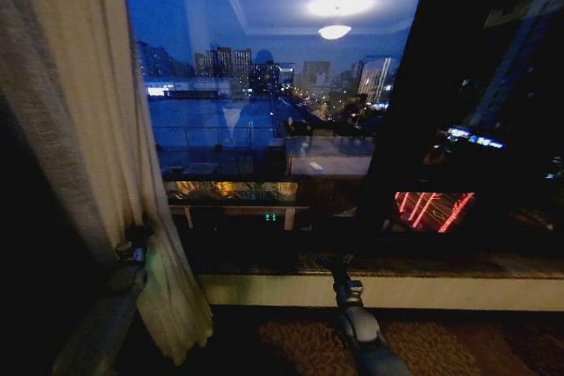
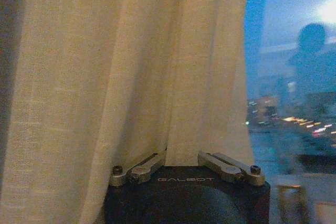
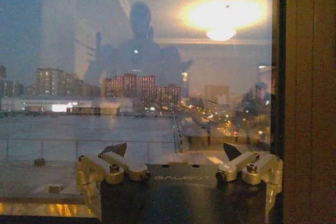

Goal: Open the curtains by pulling them apart, changing their state from closed to fully open.

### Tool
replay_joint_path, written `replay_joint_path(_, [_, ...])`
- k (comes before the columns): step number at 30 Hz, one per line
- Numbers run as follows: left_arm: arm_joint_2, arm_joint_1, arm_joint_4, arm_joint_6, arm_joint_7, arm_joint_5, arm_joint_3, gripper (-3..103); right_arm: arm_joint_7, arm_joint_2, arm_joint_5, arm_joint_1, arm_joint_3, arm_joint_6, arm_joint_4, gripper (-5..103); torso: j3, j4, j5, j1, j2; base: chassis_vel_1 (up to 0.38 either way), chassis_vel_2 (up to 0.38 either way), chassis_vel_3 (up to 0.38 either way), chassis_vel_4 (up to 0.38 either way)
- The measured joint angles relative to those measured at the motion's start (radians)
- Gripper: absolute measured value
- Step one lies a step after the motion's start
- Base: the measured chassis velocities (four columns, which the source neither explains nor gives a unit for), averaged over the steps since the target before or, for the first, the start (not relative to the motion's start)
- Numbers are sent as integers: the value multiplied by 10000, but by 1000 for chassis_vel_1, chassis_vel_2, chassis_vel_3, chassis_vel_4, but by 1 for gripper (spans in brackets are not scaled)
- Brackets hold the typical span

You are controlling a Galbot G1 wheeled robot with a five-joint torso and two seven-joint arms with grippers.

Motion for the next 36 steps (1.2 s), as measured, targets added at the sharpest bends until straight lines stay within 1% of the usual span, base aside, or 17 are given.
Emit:
replay_joint_path(4, [165, -671, 1021, -2, -400, 250, -207, 0, 0, 0, 0, 0, 0, 0, 0, 100, 0, 2, -1, 0, 0, 0, 0, 0, 0])
replay_joint_path(5, [165, -671, 1021, -2, -400, 250, -207, 0, 0, 0, 0, 0, 0, 0, 0, 100, 0, 2, -1, 0, 0, 0, 0, 0, 0])
replay_joint_path(9, [446, -1270, 1745, 28, -634, 258, -393, 0, 0, 0, 0, 0, 0, 0, 0, 100, 1, 4, -2, 0, 0, 0, 0, 0, 0])
replay_joint_path(18, [713, -1746, 2325, 66, -1135, 855, -549, 0, 0, 0, 0, 0, 0, 0, 0, 100, 0, 4, 0, 0, 0, 0, 0, 0, 0])
replay_joint_path(22, [685, -1733, 2379, 58, -1170, 996, -545, 0, 0, 0, 0, 0, -1, 0, 0, 100, 0, 4, 0, 0, 0, 0, 0, 0, 0])
replay_joint_path(24, [591, -1525, 2169, -2, -927, 875, -508, -2, 0, 0, 0, 0, 0, 0, 0, 100, 0, 4, 0, 0, 0, 0, 0, 0, 0])
replay_joint_path(25, [591, -1525, 2169, -2, -927, 875, -508, -2, 0, 0, 0, 0, 0, 0, 0, 100, 0, 4, 0, 0, 0, 0, 0, 0, 0])
replay_joint_path(26, [571, -1395, 2000, -30, -727, 737, -494, -2, 0, 0, 0, 0, 0, 0, 0, 100, 0, 3, 0, 0, 0, 0, 0, 0, 0])
replay_joint_path(27, [541, -1130, 1632, -37, -304, 477, -490, 3, 0, 0, 0, 0, 0, 0, 0, 100, 0, 2, 2, 0, 0, 0, 0, 0, 0])
replay_joint_path(28, [498, -731, 1114, -39, 142, 217, -506, 14, 0, 0, 0, 0, 0, 0, 0, 100, 0, 1, 2, 1, 0, 0, 0, 0, 0])
replay_joint_path(29, [498, -731, 1114, -39, 142, 217, -506, 14, 0, 0, 0, 0, 0, 0, 0, 100, 0, 1, 2, 1, 0, 0, 0, 0, 0])
replay_joint_path(30, [453, -449, 734, -48, 383, 76, -553, 14, 0, 0, 0, 0, 0, 0, 0, 100, 0, 2, 1, 0, 0, 0, 0, 0, 0])
replay_joint_path(31, [442, -381, 644, -55, 437, 49, -564, 19, 0, 0, 0, 0, 0, 0, 0, 100, 0, 2, 2, 1, 0, 0, 0, 0, 0])
replay_joint_path(32, [314, 304, -270, -125, 798, -164, -668, 25, 0, 0, 0, 0, 0, 0, 0, 100, 0, 4, 3, 0, 0, 0, 0, 0, 0])
replay_joint_path(34, [132, 785, -910, -174, 1021, -217, -697, 36, -1, 0, 0, 0, -2, 0, 1, 100, -1, 3, 1, 0, 0, 0, 0, 0, 0])
replay_joint_path(35, [132, 785, -910, -174, 1021, -217, -697, 36, -1, 0, 0, 0, -2, 0, 1, 100, -1, 3, 1, 0, 0, 0, 0, 0, 0])
replay_joint_path(36, [9, 1121, -1319, -214, 1090, -218, -800, 36, 0, 0, 0, 0, -1, 0, 0, 100, -1, 0, 1, 0, 1, 0, 0, 0, 0])
